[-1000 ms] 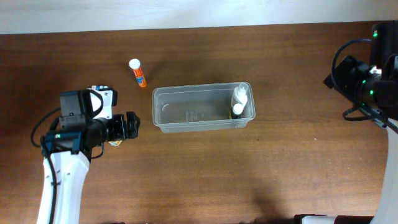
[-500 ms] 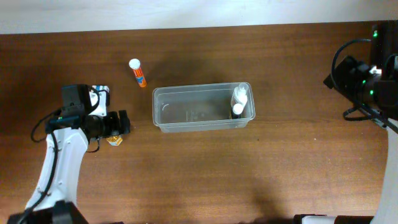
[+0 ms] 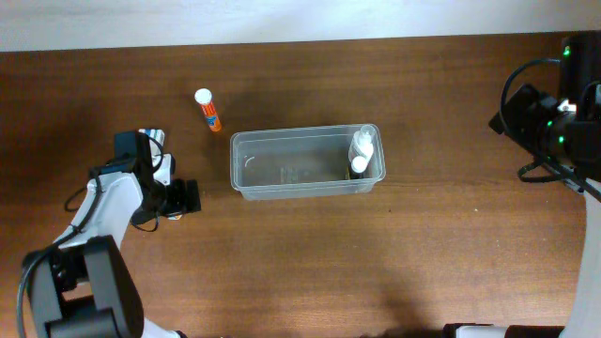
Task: Pack container
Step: 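Move left gripper to the gold-lidded jar and grasp it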
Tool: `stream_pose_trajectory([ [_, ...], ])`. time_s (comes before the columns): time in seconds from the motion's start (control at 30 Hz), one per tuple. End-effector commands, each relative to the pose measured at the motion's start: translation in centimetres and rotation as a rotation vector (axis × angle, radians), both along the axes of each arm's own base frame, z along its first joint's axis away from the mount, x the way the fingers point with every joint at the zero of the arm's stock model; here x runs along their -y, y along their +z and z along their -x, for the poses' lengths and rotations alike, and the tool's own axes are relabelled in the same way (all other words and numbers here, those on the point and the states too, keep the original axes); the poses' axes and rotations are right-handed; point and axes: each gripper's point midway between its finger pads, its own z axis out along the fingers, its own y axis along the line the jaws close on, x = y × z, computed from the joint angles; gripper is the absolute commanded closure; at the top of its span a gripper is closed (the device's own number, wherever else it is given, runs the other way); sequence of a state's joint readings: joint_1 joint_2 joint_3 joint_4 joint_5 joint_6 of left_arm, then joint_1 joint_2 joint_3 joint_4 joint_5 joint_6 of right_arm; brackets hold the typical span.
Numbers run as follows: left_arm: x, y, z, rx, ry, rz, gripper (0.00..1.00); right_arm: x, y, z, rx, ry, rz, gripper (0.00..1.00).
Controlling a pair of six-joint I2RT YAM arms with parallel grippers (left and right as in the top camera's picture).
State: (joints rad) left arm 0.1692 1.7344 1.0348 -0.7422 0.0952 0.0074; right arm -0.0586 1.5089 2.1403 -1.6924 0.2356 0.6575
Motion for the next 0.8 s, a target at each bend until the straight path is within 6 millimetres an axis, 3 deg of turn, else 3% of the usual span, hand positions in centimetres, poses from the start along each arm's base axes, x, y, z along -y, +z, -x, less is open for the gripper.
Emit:
stream_pose_trajectory([
  [0.0, -0.5, -0.4, -0.8, 0.006, -0.002, -0.016, 0.09, 0.4, 0.2, 0.1, 0.000, -0.015, 0.010, 0.02],
  [0.23, -0.9, -0.5, -0.9, 0.008, 0.001, -0.037, 0.24, 0.4, 0.2, 0.1, 0.000, -0.015, 0.010, 0.02],
  [0.33, -1.2, -0.5, -0.9, 0.005, 0.003, -0.055, 0.37, 0.4, 0.2, 0.1, 0.000, -0.014, 0.010, 0.02],
  [0.53, -1.3, -0.5, -1.1, 0.015, 0.004, -0.061, 0.43, 0.4, 0.2, 0.1, 0.000, -0.015, 0.010, 0.02],
  [0.77, -1.5, -0.4, -1.3, 0.022, 0.006, -0.072, 0.42, 0.4, 0.2, 0.1, 0.000, -0.015, 0.010, 0.02],
])
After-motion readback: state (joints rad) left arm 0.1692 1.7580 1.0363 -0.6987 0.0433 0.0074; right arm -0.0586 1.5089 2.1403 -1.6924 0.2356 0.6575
